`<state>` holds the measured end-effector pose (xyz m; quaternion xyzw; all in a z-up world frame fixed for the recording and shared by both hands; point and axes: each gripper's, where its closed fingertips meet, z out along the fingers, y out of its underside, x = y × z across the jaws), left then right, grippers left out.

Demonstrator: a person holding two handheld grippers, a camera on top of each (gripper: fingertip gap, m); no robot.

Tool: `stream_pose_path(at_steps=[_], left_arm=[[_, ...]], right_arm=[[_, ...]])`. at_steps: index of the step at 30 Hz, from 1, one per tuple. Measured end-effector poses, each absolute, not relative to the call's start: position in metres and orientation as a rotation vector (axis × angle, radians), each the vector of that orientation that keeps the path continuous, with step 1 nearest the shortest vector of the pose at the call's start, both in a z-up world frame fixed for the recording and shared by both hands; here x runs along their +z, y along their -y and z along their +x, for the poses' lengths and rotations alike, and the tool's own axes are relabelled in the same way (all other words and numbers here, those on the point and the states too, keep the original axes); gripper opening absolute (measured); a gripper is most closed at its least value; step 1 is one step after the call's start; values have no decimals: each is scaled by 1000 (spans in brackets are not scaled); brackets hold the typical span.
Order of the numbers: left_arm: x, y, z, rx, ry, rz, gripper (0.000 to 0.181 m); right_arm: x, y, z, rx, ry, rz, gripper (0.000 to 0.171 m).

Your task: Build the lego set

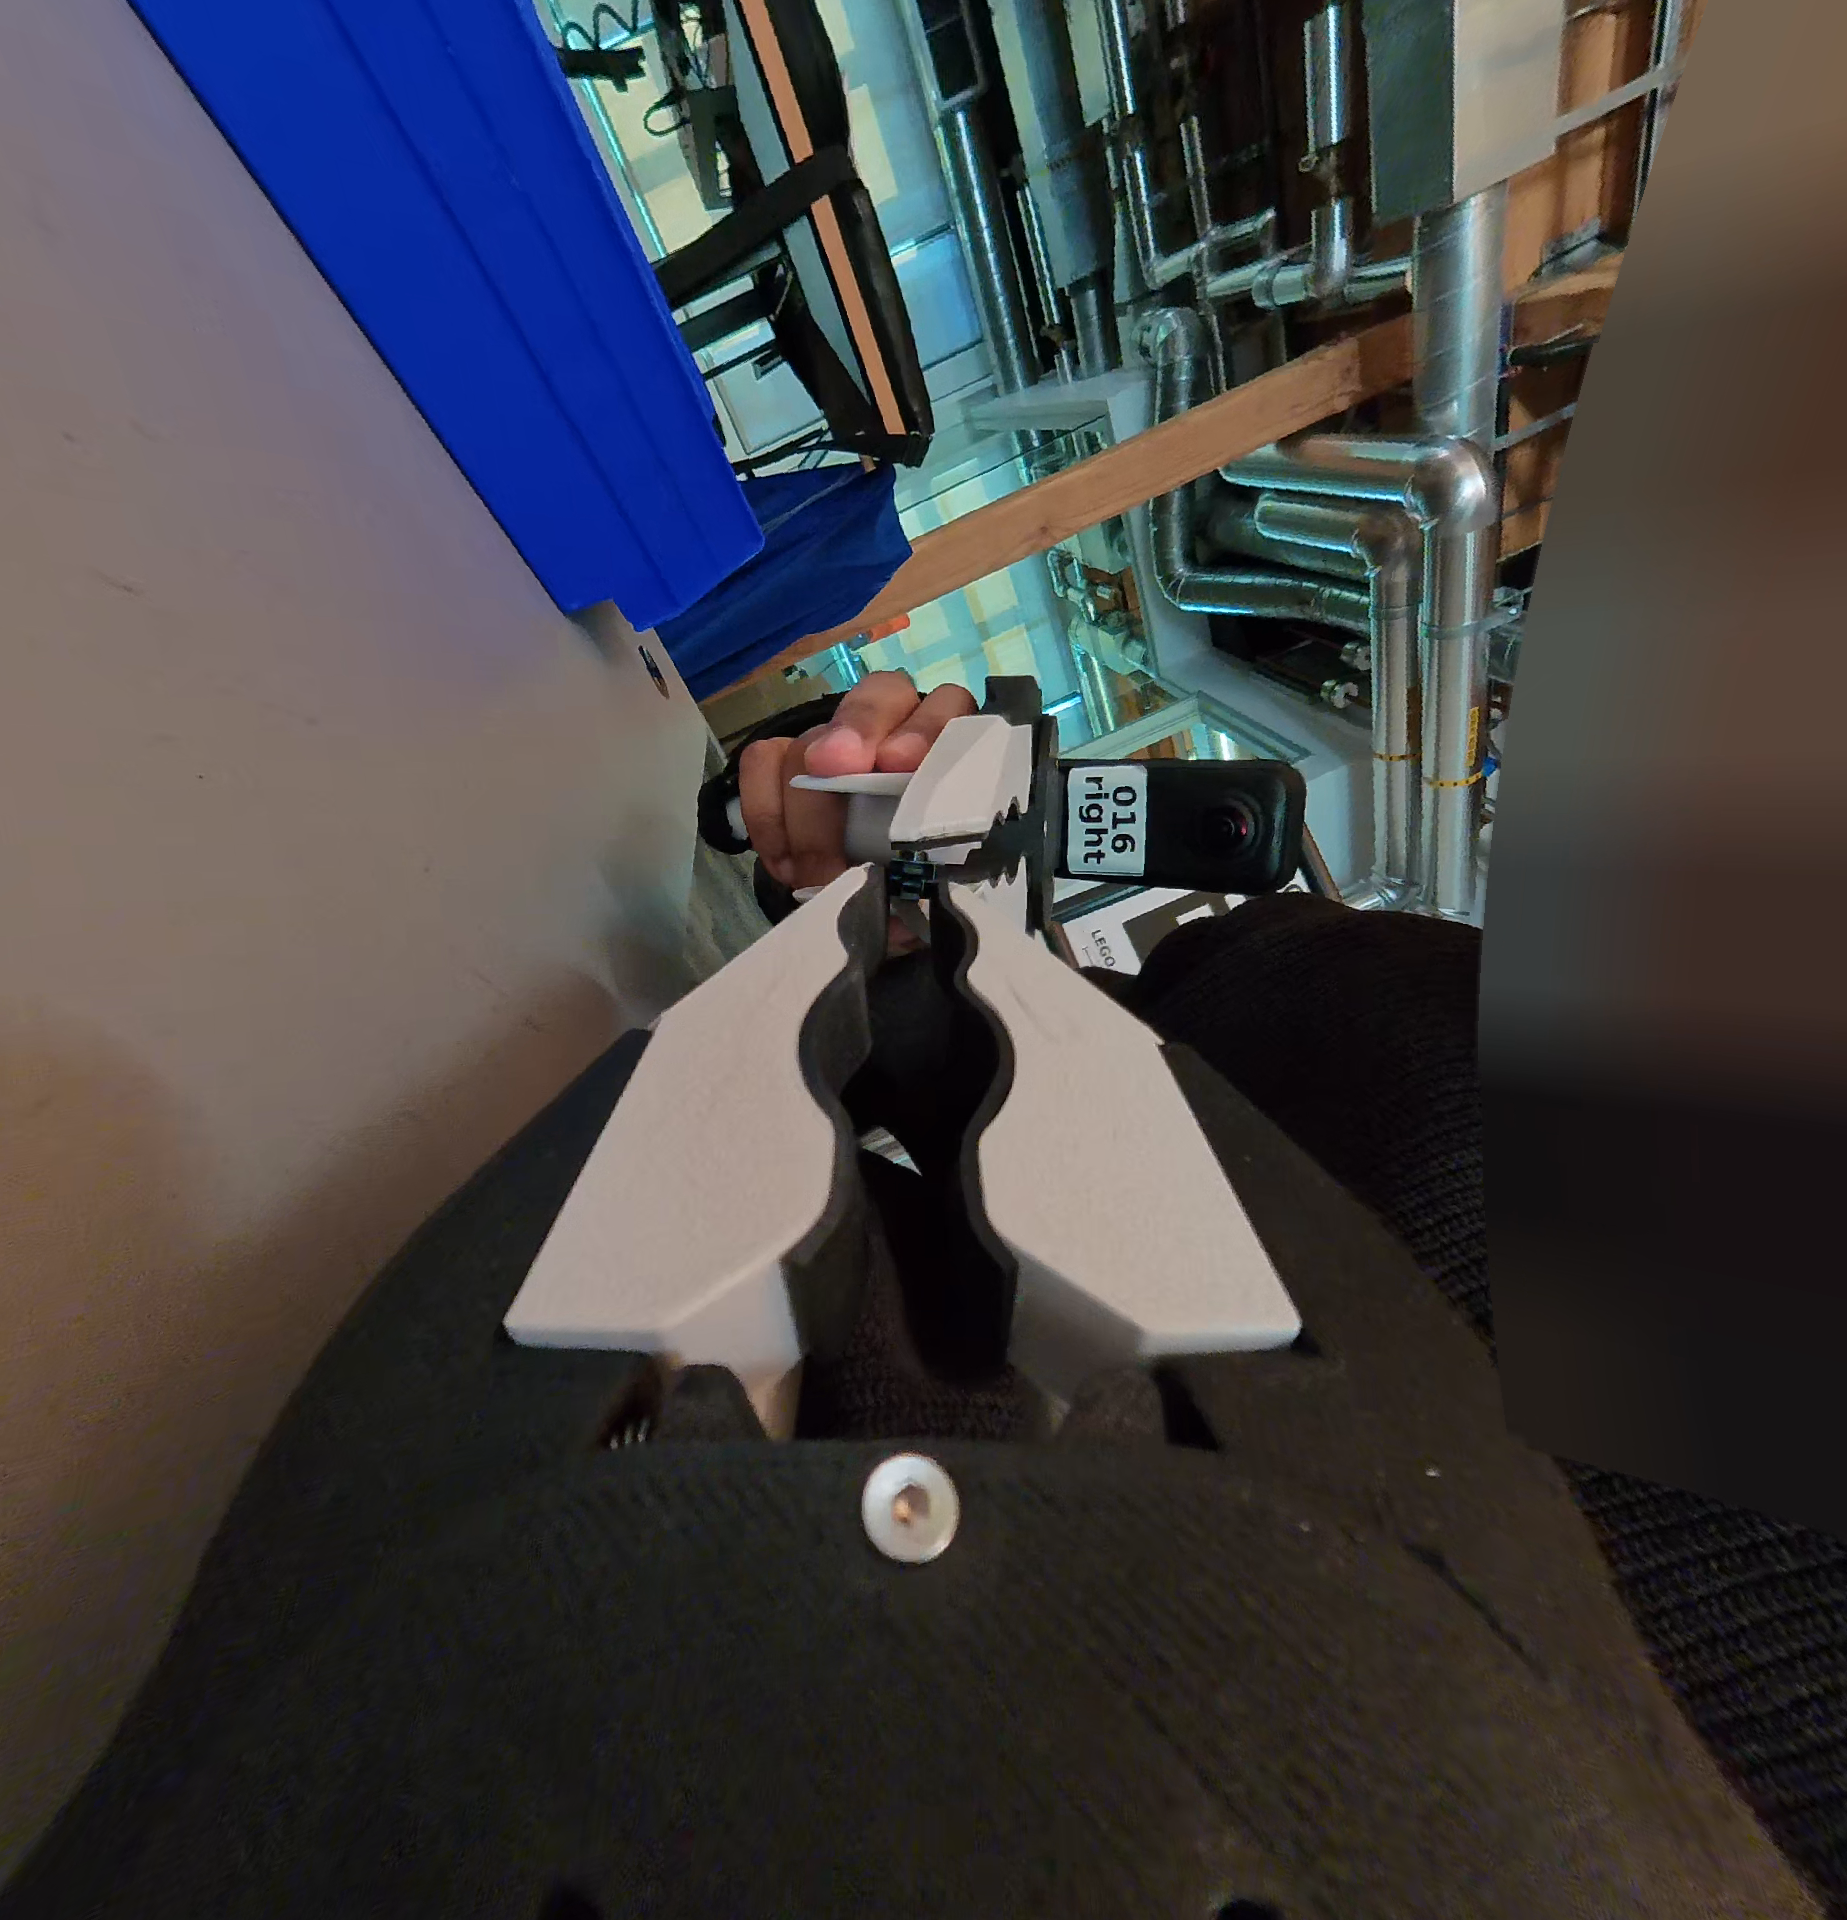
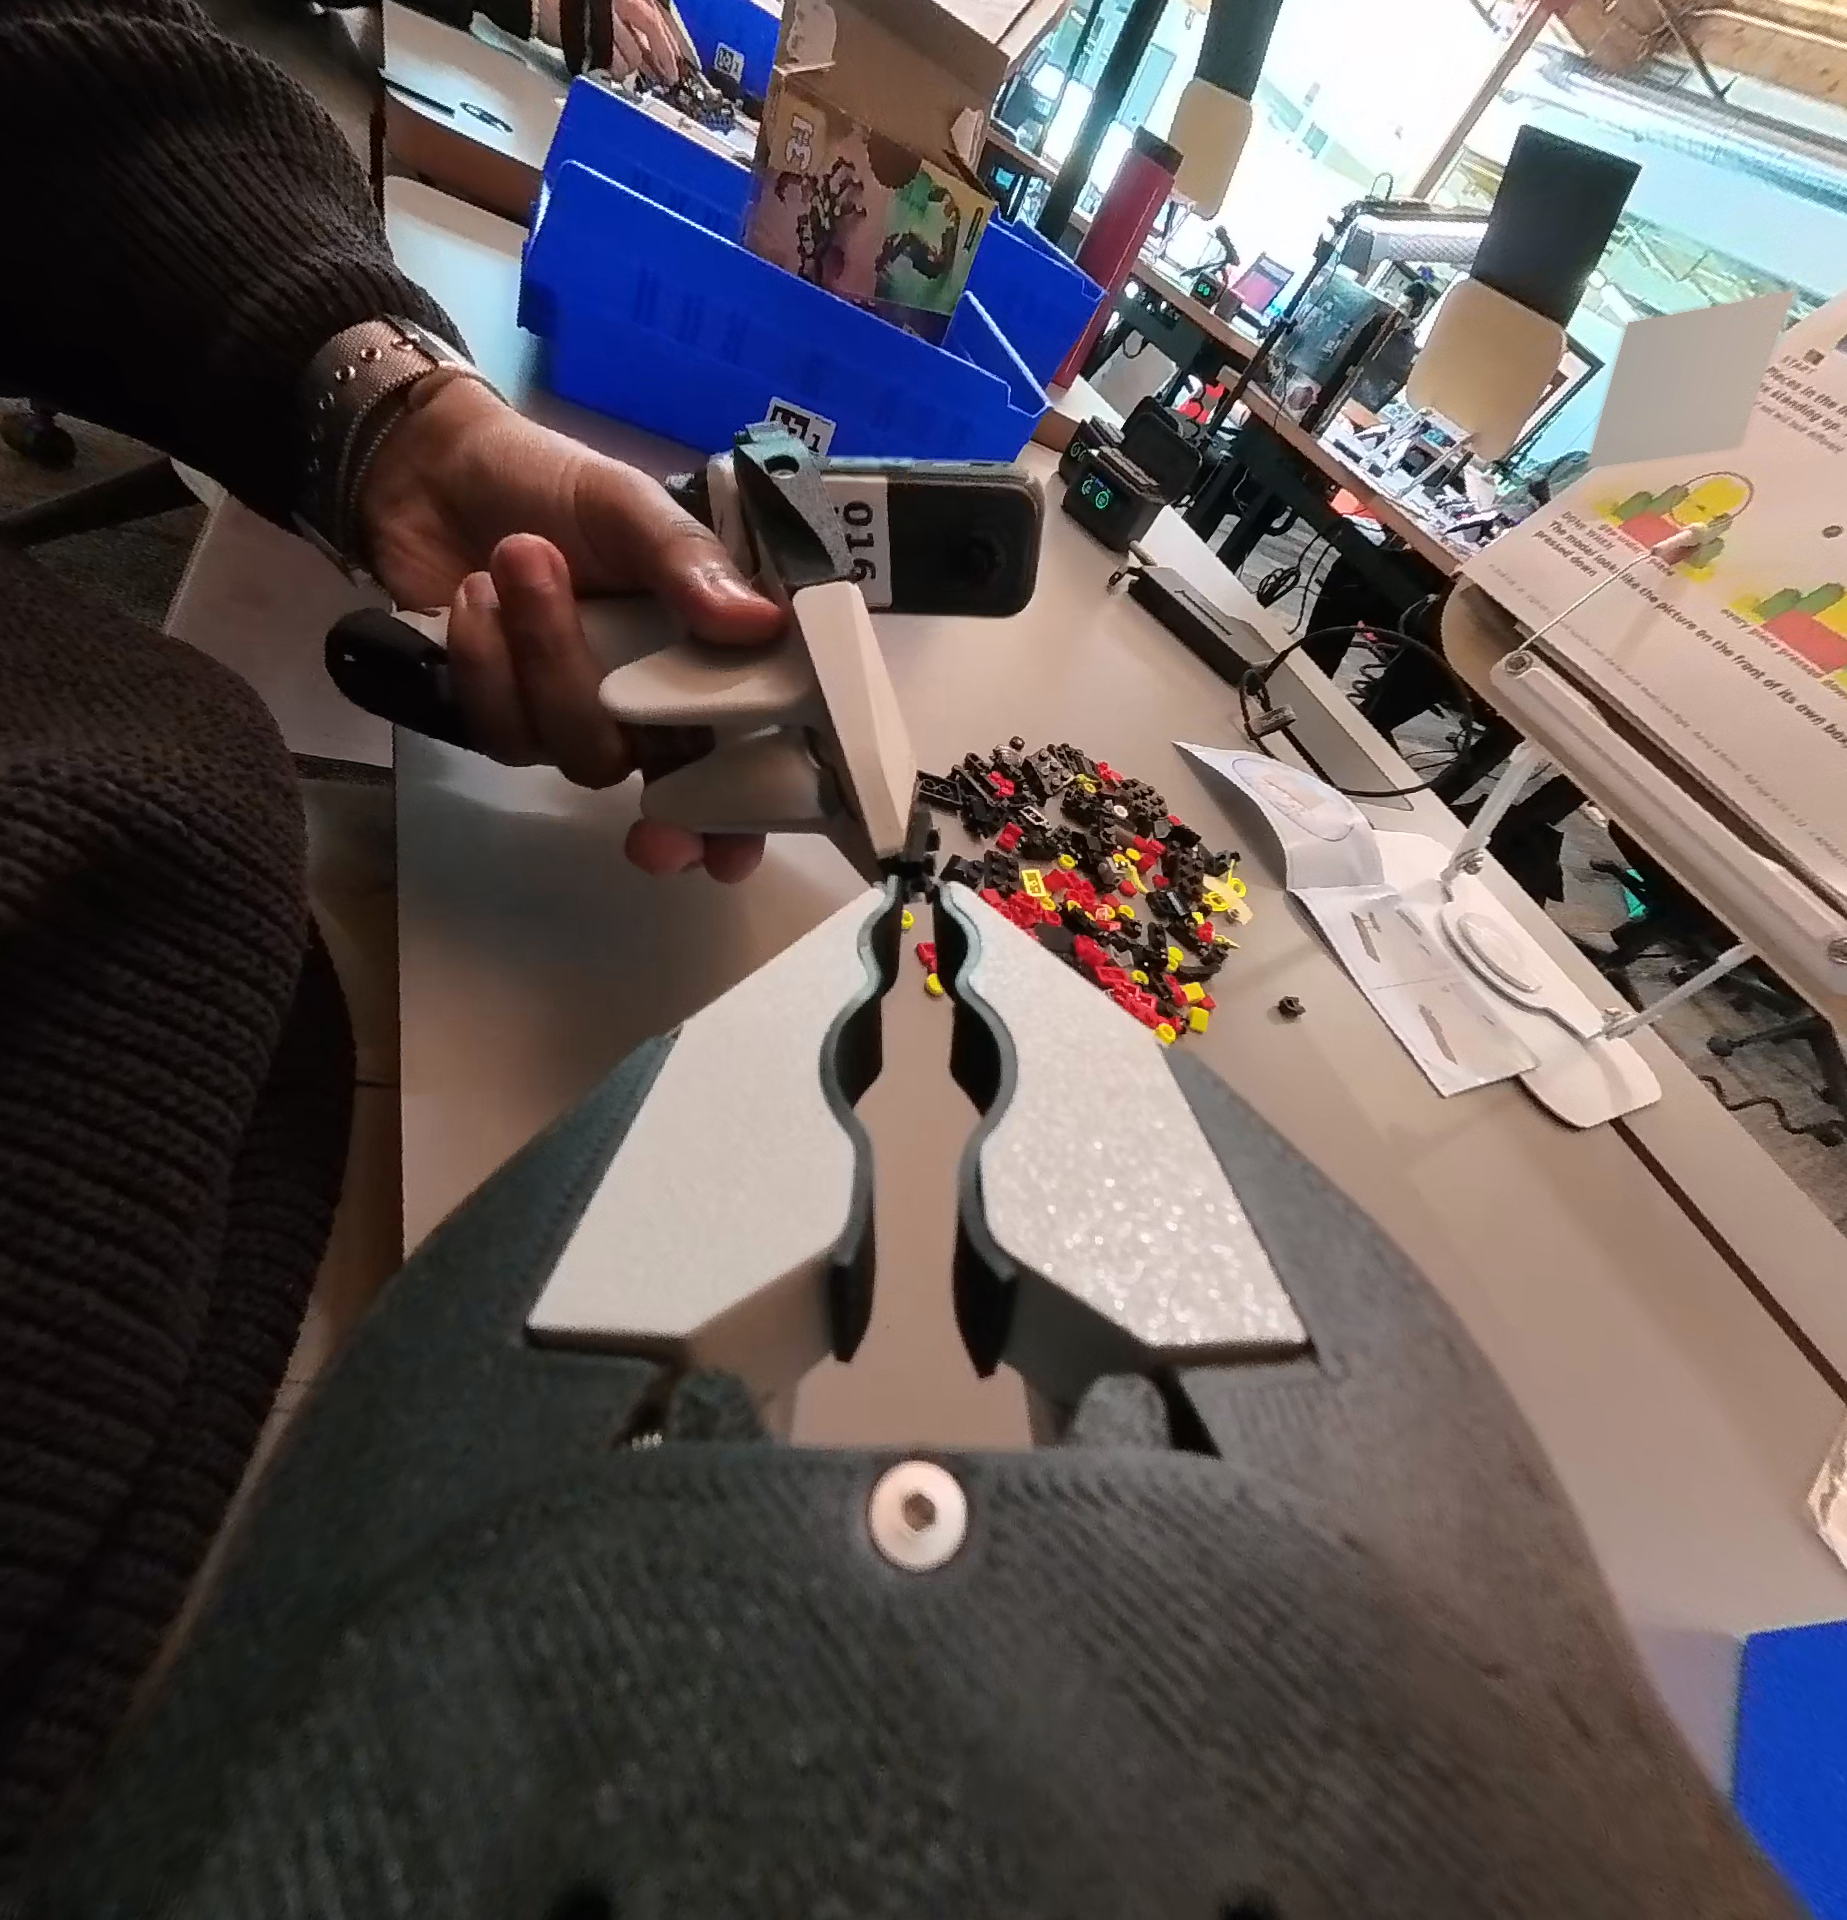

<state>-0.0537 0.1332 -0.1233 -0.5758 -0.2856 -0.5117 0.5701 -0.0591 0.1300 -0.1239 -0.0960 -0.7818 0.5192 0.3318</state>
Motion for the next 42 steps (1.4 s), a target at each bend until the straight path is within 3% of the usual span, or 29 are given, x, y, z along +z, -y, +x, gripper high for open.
stream_pose_path(at_steps=[15, 19, 21, 26, 30, 42], left_arm=[[-116, -133, -48, -1199, 654, -1391, 4], [-114, -132, -51, -1136, 626, -1397, 5], [-112, -132, -52, -1096, 608, -1398, 5], [-109, -132, -52, -998, 562, -1429, 4], [-106, -131, -53, -969, 551, -1420, 4], [-105, -131, -55, -927, 541, -1422, 4]], right_arm=[[-117, -130, -54, 1444, 2027, -256, 4], [-110, -135, -59, 1768, 2028, -560, 30], [-106, -140, -65, 1937, 2020, -753, 34], [-105, -132, -64, 2302, 1999, -1064, 32], [-106, -122, -63, 2390, 1968, -1148, 19], [-99, -128, -71, 2426, 1867, -1160, 9]])
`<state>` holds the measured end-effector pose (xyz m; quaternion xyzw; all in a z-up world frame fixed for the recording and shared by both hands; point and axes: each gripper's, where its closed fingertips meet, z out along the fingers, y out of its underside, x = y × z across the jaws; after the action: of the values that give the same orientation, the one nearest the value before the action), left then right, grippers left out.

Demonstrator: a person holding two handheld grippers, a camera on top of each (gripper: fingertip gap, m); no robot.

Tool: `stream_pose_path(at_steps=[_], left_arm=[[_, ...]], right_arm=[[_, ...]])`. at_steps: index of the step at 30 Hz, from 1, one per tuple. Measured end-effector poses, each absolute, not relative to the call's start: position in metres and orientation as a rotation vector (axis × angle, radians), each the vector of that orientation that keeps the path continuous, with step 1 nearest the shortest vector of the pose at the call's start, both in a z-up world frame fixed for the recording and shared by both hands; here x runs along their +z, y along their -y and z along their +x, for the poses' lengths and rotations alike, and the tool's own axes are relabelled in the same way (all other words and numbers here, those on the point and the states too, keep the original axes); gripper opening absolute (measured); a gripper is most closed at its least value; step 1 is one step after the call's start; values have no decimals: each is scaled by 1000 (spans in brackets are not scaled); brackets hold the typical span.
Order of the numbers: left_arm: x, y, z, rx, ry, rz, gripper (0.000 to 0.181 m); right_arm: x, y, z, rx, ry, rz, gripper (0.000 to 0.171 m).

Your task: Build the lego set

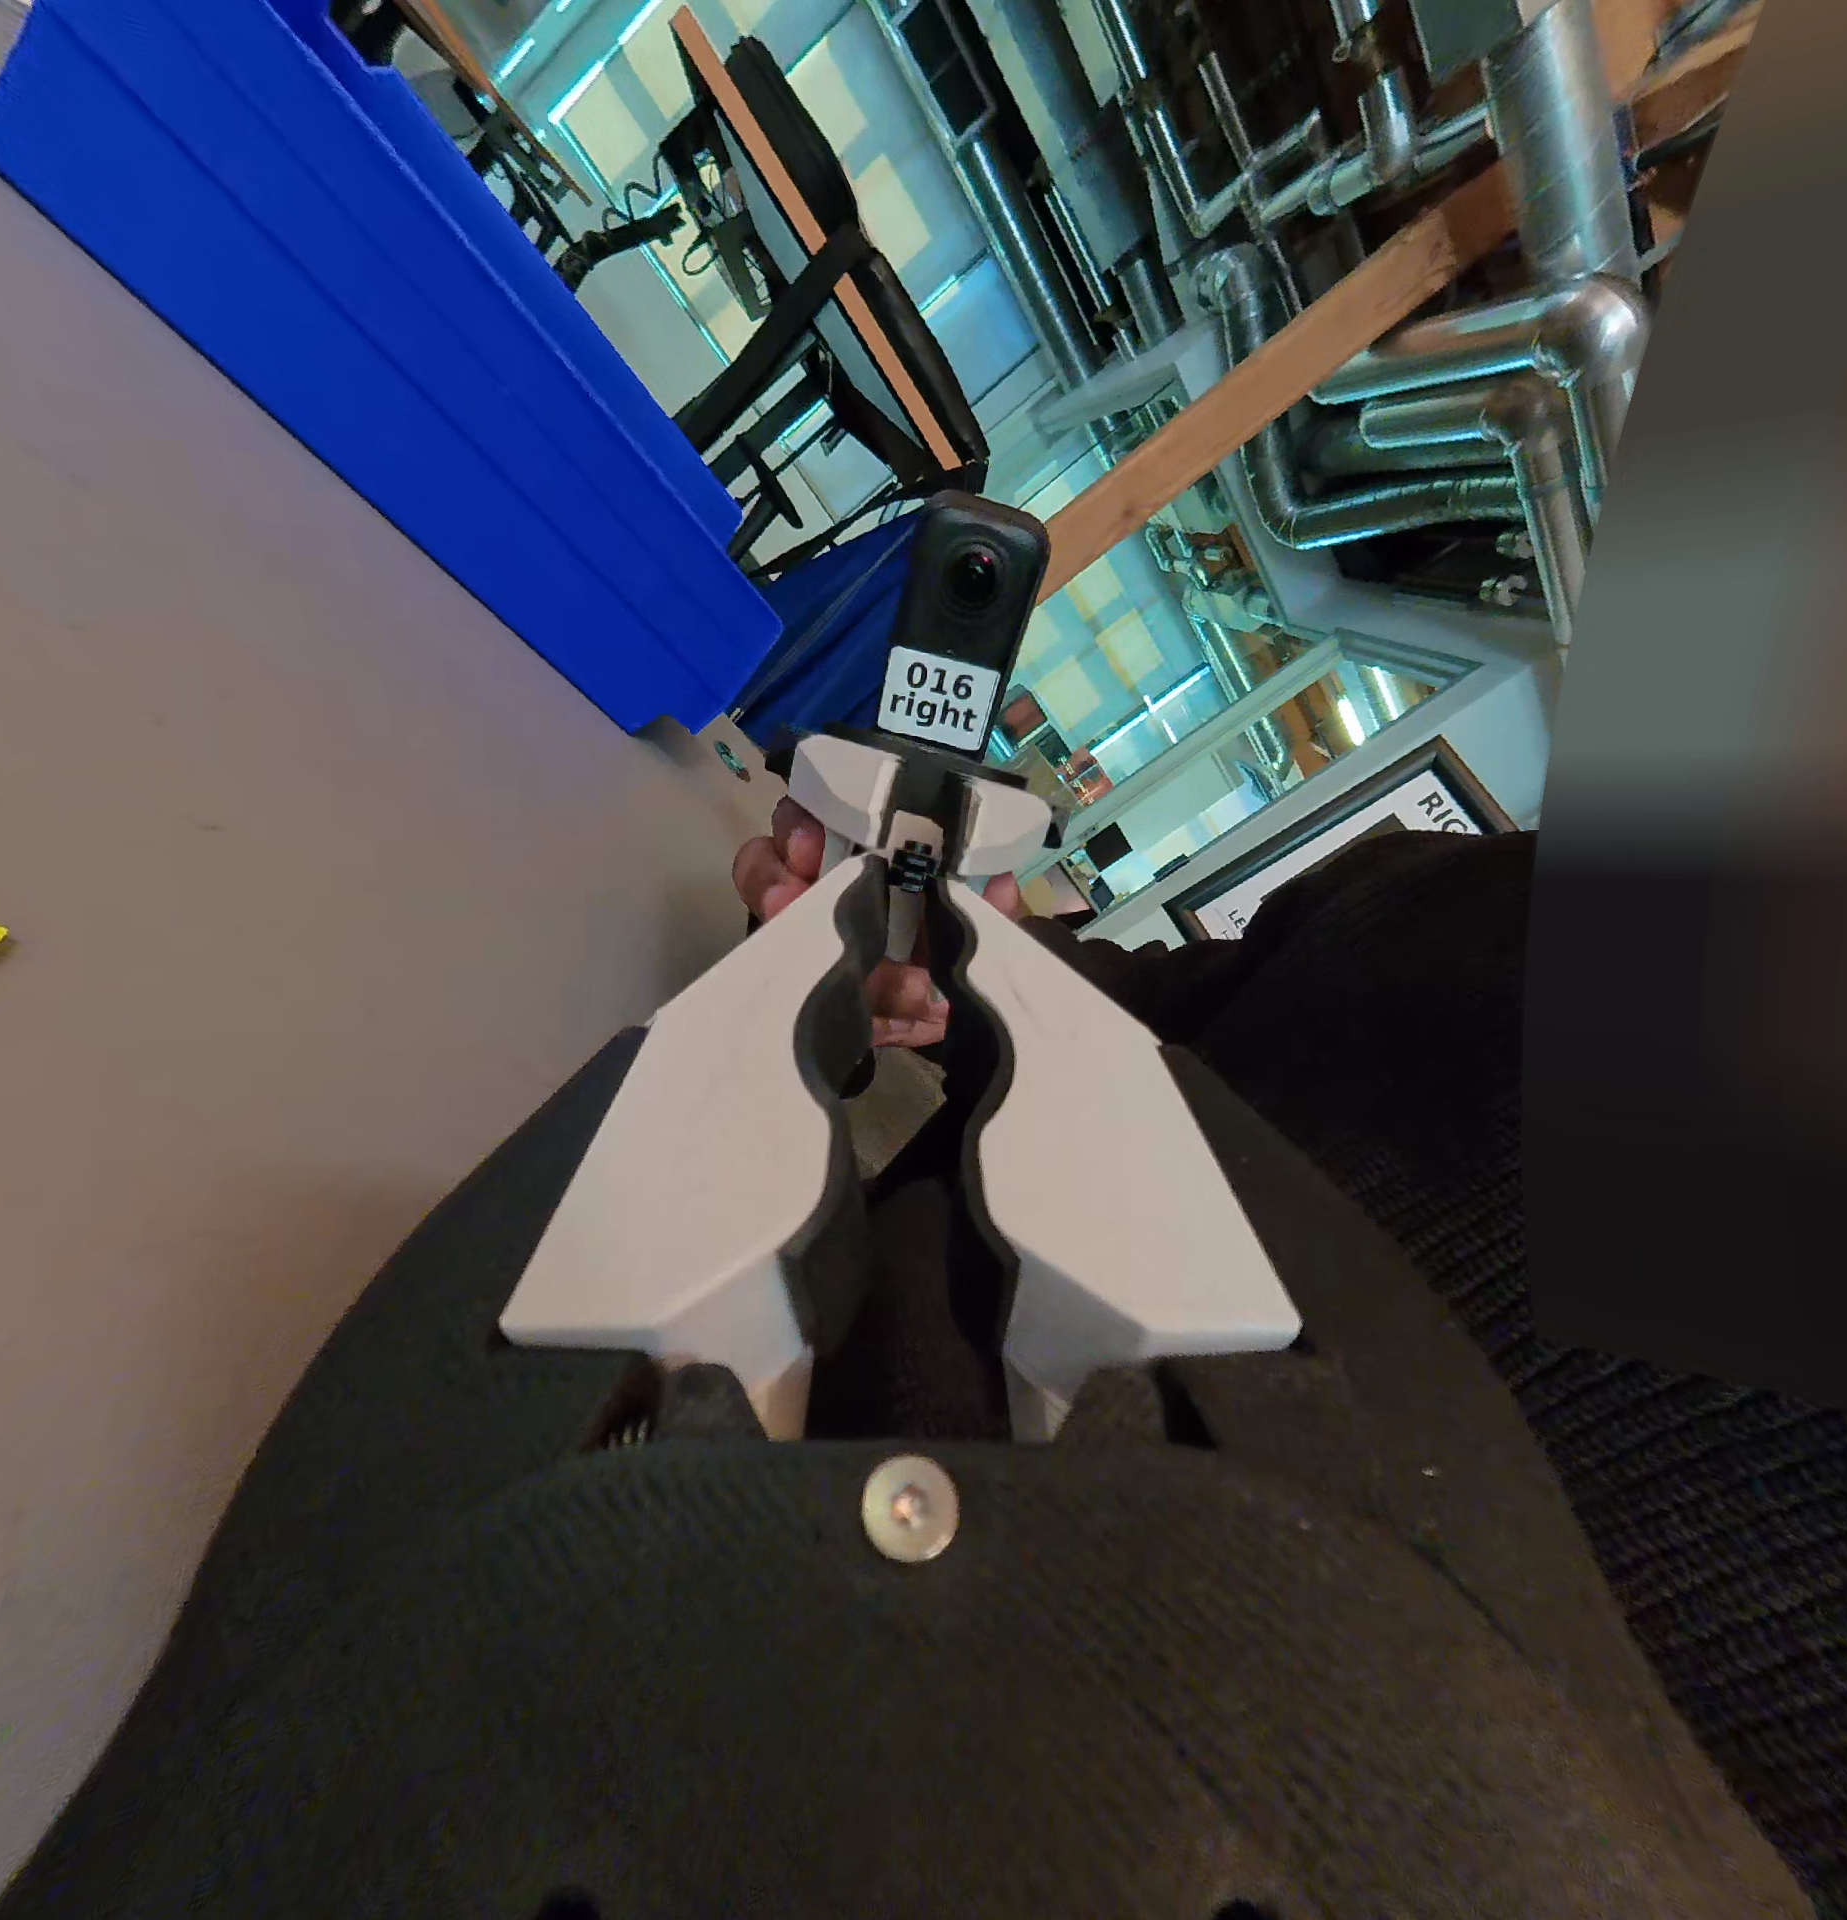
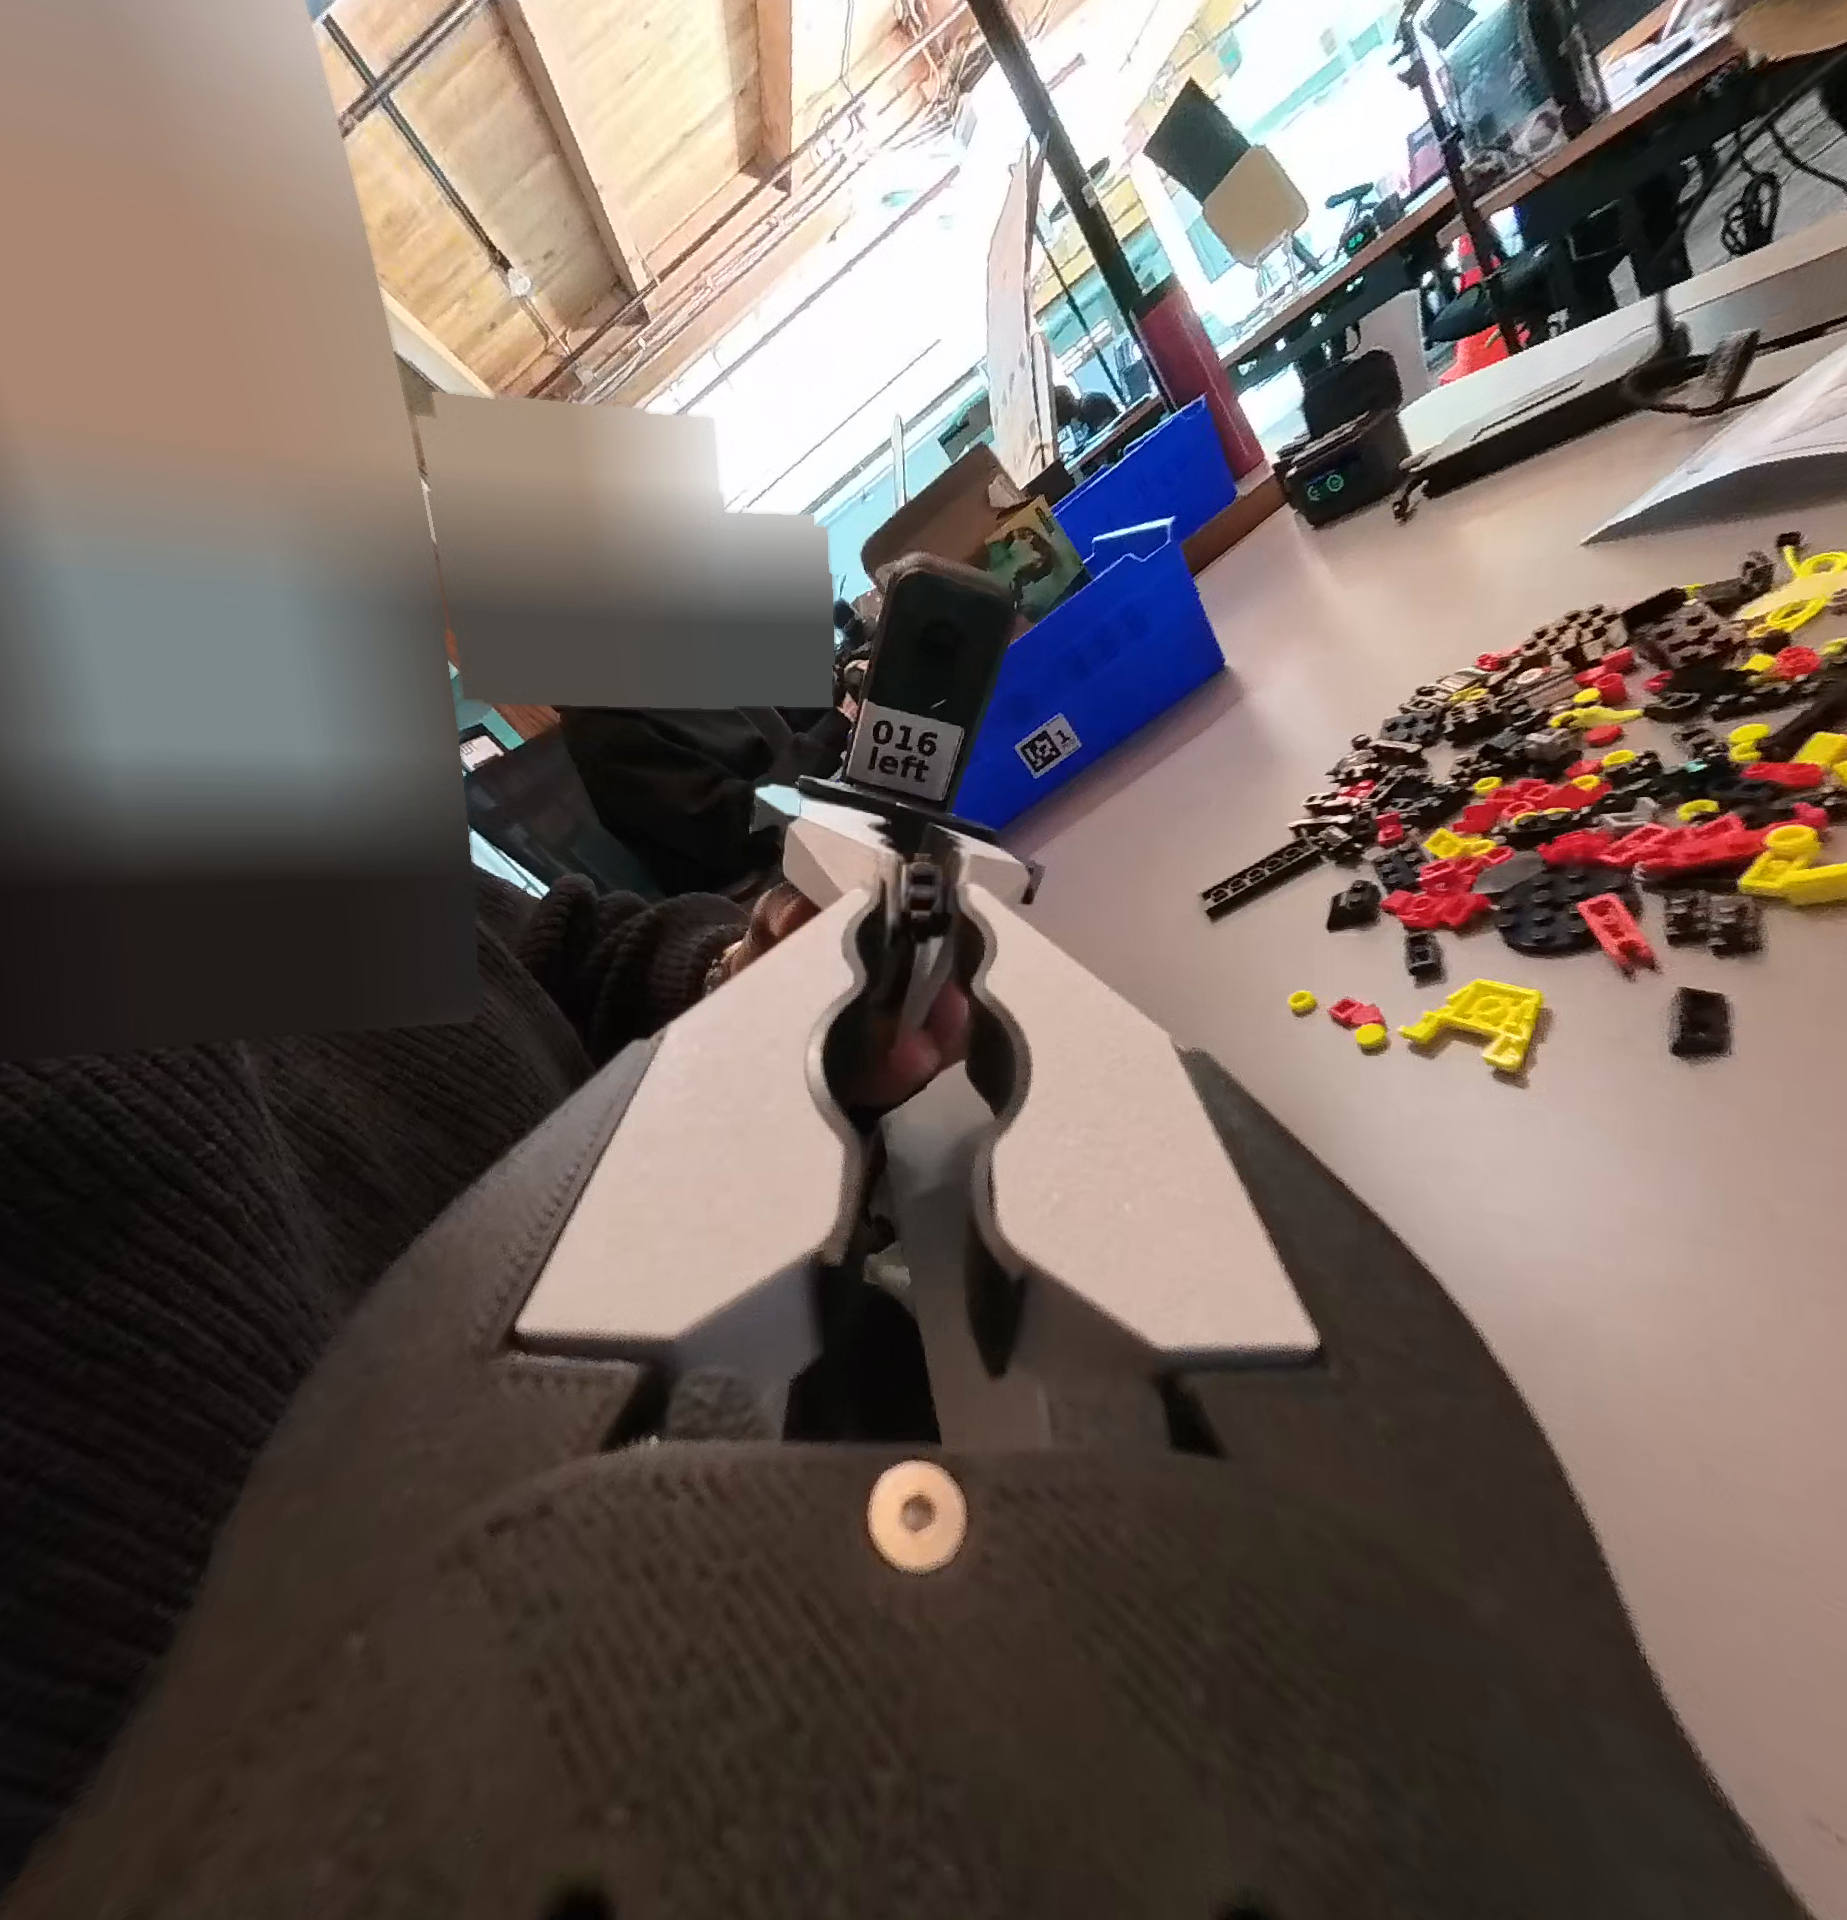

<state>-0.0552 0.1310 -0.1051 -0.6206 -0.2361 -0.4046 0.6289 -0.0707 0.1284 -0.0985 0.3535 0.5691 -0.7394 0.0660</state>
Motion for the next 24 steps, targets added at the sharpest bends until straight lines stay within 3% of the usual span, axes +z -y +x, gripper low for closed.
stream_pose_path(at_steps=[24], left_arm=[[-111, -134, -55, -976, 592, -1444, 6]], right_arm=[[-105, -128, -76, -2196, -1705, 1158, 5]])
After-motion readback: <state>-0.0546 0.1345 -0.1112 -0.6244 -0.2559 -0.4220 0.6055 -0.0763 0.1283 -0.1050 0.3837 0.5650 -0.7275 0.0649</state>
